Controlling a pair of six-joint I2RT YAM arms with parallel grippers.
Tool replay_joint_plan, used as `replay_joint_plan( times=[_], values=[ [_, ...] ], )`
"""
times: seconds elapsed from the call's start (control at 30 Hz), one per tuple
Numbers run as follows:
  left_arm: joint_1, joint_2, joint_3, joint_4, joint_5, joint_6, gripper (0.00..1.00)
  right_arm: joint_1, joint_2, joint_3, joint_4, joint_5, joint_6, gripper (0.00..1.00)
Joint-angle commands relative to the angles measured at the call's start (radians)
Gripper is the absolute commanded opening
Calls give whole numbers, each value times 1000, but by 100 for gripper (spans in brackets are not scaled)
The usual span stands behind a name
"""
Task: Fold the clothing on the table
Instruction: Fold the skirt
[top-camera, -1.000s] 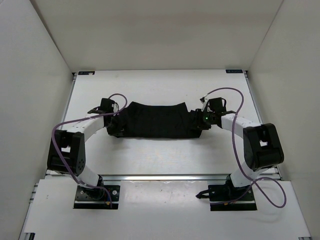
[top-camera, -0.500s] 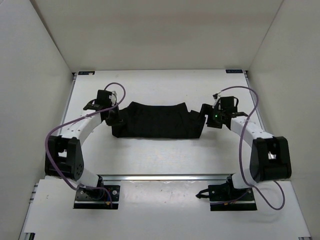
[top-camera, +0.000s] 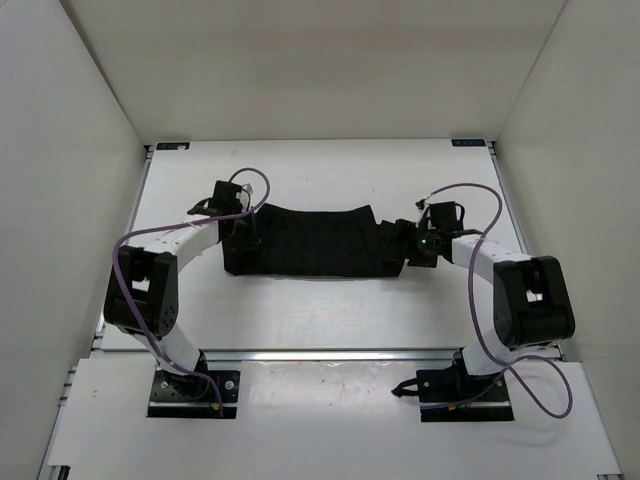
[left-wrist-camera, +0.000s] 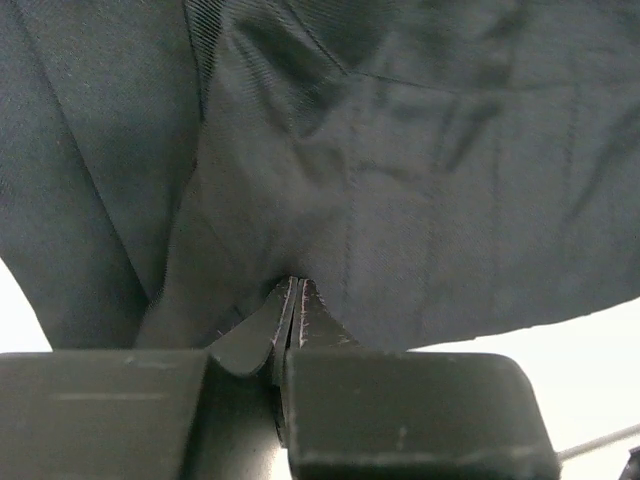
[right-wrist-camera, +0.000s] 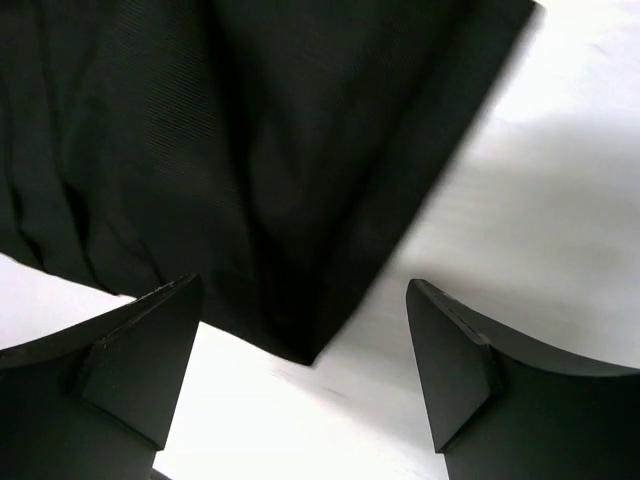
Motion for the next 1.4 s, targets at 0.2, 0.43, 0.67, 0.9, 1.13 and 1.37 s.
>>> replay_joint_plan(
  times=[0.2, 0.43, 0.67, 0.9, 1.13, 1.37],
  values=[
    [7, 80, 31, 8, -58, -14, 0, 26, 137, 63, 38, -17, 3, 76],
    [3, 137, 53, -18, -66, -17, 0, 32, 205, 119, 35, -34, 3, 43],
    [-16, 202, 68, -26, -38, -35, 0, 26, 199, 171, 21, -39, 2, 0],
    [-121, 278, 97, 23, 66, -120, 0, -14, 73, 312, -71, -58, -49, 0],
    [-265, 353, 163, 146, 244, -256, 0, 69, 7, 453, -111, -137, -65, 0],
    [-301, 419, 148, 441, 419, -460, 0, 241, -66, 374, -36, -178, -17, 0]
  ],
)
